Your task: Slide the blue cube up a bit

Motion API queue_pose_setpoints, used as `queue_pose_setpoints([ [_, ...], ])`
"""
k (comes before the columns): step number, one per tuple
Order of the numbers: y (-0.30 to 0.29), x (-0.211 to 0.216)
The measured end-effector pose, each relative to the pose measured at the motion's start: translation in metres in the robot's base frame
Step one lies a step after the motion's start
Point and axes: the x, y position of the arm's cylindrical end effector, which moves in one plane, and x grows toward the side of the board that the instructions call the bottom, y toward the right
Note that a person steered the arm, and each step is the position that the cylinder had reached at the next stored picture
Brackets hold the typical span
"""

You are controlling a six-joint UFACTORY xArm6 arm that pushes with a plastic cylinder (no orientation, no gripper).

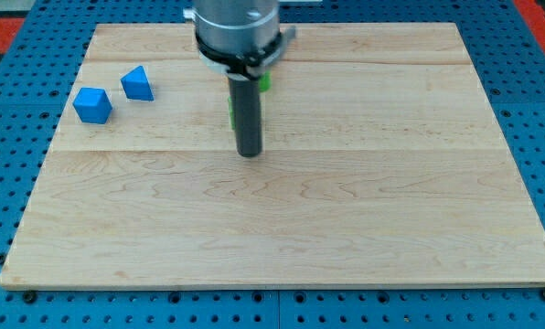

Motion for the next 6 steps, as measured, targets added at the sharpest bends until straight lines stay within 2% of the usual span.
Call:
queue_pose_setpoints([
  [1, -0.010, -0.017],
  [3, -0.025, -0.102],
  [4, -0.025, -0.065],
  [5, -0.125, -0.048],
  [6, -0.239, -0.054],
])
